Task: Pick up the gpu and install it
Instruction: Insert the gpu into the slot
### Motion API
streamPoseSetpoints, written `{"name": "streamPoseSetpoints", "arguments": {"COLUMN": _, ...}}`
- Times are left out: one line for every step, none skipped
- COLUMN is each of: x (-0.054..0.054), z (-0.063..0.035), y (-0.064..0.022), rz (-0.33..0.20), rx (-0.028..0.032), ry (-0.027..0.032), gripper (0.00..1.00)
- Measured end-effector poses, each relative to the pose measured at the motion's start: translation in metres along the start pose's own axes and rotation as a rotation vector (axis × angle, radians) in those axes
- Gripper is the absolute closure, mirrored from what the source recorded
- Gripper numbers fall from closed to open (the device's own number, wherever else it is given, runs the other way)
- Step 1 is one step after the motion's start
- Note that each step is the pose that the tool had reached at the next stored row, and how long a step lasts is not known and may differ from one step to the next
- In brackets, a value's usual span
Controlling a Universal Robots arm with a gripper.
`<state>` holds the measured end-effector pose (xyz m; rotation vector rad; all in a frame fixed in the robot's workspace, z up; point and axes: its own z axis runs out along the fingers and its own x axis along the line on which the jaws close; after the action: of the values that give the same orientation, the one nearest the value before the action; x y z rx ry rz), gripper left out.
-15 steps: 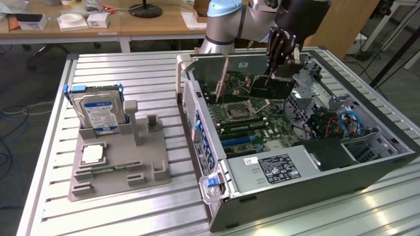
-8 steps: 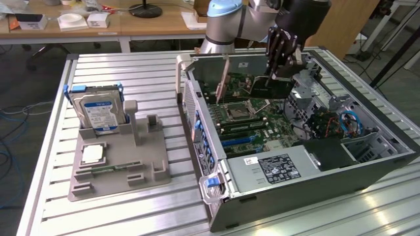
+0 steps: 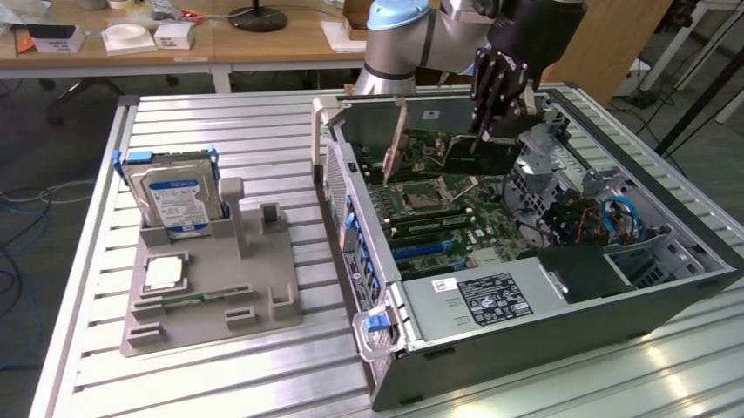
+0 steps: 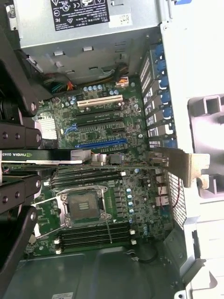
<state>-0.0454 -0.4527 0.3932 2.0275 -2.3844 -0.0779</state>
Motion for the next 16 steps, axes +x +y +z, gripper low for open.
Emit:
{"name": "streamPoseSetpoints", "arguments": {"x": 0.0, "z": 0.0, "y": 0.0, "rz": -0.016, "rx": -0.0003, "ry": 0.0006, "gripper": 0.74}}
{"name": "streamPoseSetpoints", "arguments": {"x": 0.0, "z": 0.0001, "y": 0.0, "rz": -0.034, "rx": -0.0007, "ry": 0.0013, "gripper": 0.74}}
{"name": "streamPoseSetpoints", "arguments": {"x": 0.0, "z": 0.0002, "y": 0.0, "rz": -0.052, "rx": -0.0012, "ry": 0.0021, "gripper": 0.74}}
{"name": "streamPoseSetpoints", "arguments": {"x": 0.0, "z": 0.0002, "y": 0.0, "rz": -0.067, "rx": -0.0015, "ry": 0.0029, "gripper": 0.74}}
{"name": "streamPoseSetpoints", "arguments": {"x": 0.0, "z": 0.0002, "y": 0.0, "rz": -0.078, "rx": -0.0019, "ry": 0.0035, "gripper": 0.74}}
{"name": "streamPoseSetpoints", "arguments": {"x": 0.0, "z": 0.0002, "y": 0.0, "rz": -0.08, "rx": -0.0019, "ry": 0.0035, "gripper": 0.74}}
{"name": "streamPoseSetpoints", "arguments": {"x": 0.0, "z": 0.0002, "y": 0.0, "rz": -0.08, "rx": -0.0019, "ry": 0.0035, "gripper": 0.74}}
{"name": "streamPoseSetpoints", "arguments": {"x": 0.0, "z": 0.0002, "y": 0.0, "rz": -0.08, "rx": -0.0019, "ry": 0.0034, "gripper": 0.74}}
{"name": "streamPoseSetpoints", "arguments": {"x": 0.0, "z": 0.0002, "y": 0.0, "rz": -0.08, "rx": -0.0019, "ry": 0.0034, "gripper": 0.74}}
{"name": "streamPoseSetpoints", "arguments": {"x": -0.0001, "z": 0.0005, "y": -0.0001, "rz": -0.08, "rx": -0.0014, "ry": 0.0031, "gripper": 0.74}}
{"name": "streamPoseSetpoints", "arguments": {"x": 0.0, "z": 0.0008, "y": -0.0002, "rz": -0.08, "rx": 0.0002, "ry": 0.0007, "gripper": 0.74}}
{"name": "streamPoseSetpoints", "arguments": {"x": -0.0001, "z": 0.0015, "y": -0.0001, "rz": -0.08, "rx": 0.0034, "ry": -0.0019, "gripper": 0.74}}
{"name": "streamPoseSetpoints", "arguments": {"x": 0.0, "z": 0.0027, "y": -0.0002, "rz": -0.08, "rx": 0.0064, "ry": -0.0026, "gripper": 0.74}}
{"name": "streamPoseSetpoints", "arguments": {"x": 0.0, "z": 0.0044, "y": -0.0004, "rz": -0.08, "rx": 0.0078, "ry": -0.0025, "gripper": 0.74}}
{"name": "streamPoseSetpoints", "arguments": {"x": 0.0001, "z": 0.0063, "y": -0.0004, "rz": -0.08, "rx": 0.0085, "ry": -0.0027, "gripper": 0.74}}
{"name": "streamPoseSetpoints", "arguments": {"x": 0.0002, "z": 0.0081, "y": -0.0003, "rz": -0.08, "rx": 0.0087, "ry": -0.0026, "gripper": 0.74}}
